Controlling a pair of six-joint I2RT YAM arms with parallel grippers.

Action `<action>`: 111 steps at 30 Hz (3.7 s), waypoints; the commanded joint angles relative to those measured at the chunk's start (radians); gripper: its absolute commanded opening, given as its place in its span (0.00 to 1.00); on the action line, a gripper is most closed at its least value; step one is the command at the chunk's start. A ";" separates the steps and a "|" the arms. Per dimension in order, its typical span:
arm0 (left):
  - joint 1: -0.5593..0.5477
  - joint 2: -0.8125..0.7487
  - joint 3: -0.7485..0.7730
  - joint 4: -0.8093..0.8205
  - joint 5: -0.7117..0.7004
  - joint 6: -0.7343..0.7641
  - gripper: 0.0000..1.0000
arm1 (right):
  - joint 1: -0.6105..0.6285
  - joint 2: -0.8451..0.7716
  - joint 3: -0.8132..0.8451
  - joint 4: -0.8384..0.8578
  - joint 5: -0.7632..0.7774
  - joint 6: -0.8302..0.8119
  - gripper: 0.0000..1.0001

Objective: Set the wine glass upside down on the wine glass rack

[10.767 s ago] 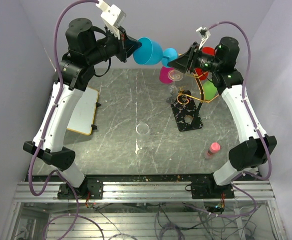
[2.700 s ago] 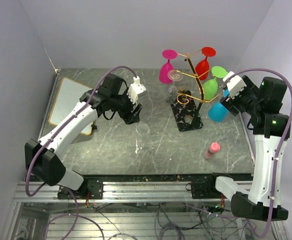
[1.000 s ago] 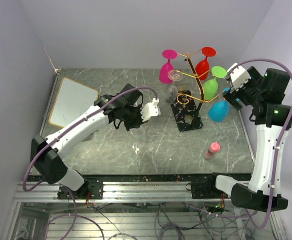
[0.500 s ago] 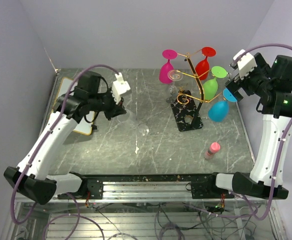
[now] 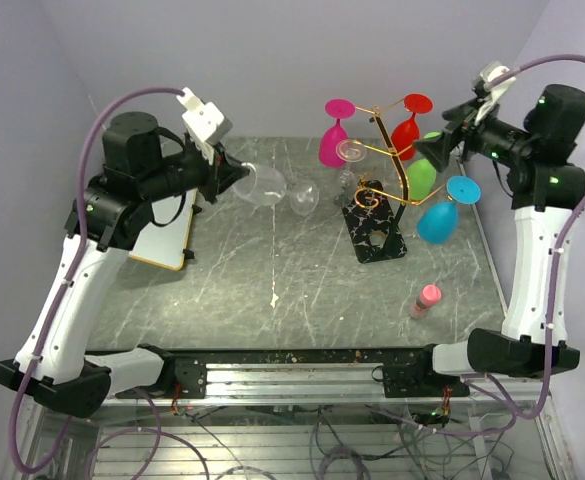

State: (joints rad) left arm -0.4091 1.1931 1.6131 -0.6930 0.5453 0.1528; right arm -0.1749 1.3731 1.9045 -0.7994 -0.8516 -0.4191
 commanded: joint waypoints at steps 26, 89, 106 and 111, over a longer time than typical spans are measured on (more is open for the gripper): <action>0.022 0.089 0.288 0.244 -0.142 -0.234 0.07 | 0.439 0.109 -0.313 0.758 -0.148 0.850 0.76; 0.010 0.092 0.194 0.223 -0.023 -0.143 0.53 | 0.484 0.197 -0.112 0.544 0.130 0.737 0.00; 0.069 -0.143 0.031 0.059 -0.245 0.111 0.89 | 0.442 0.041 -0.037 0.115 0.137 0.016 0.00; 0.101 -0.190 -0.063 0.027 -0.325 0.176 0.96 | 0.445 -0.051 -0.114 -0.015 0.128 -0.155 0.00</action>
State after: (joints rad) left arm -0.3386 1.0195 1.6096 -0.6193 0.3176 0.2554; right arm 0.2649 1.3918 1.8294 -0.6807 -0.7029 -0.3714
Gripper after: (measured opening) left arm 0.943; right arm 0.039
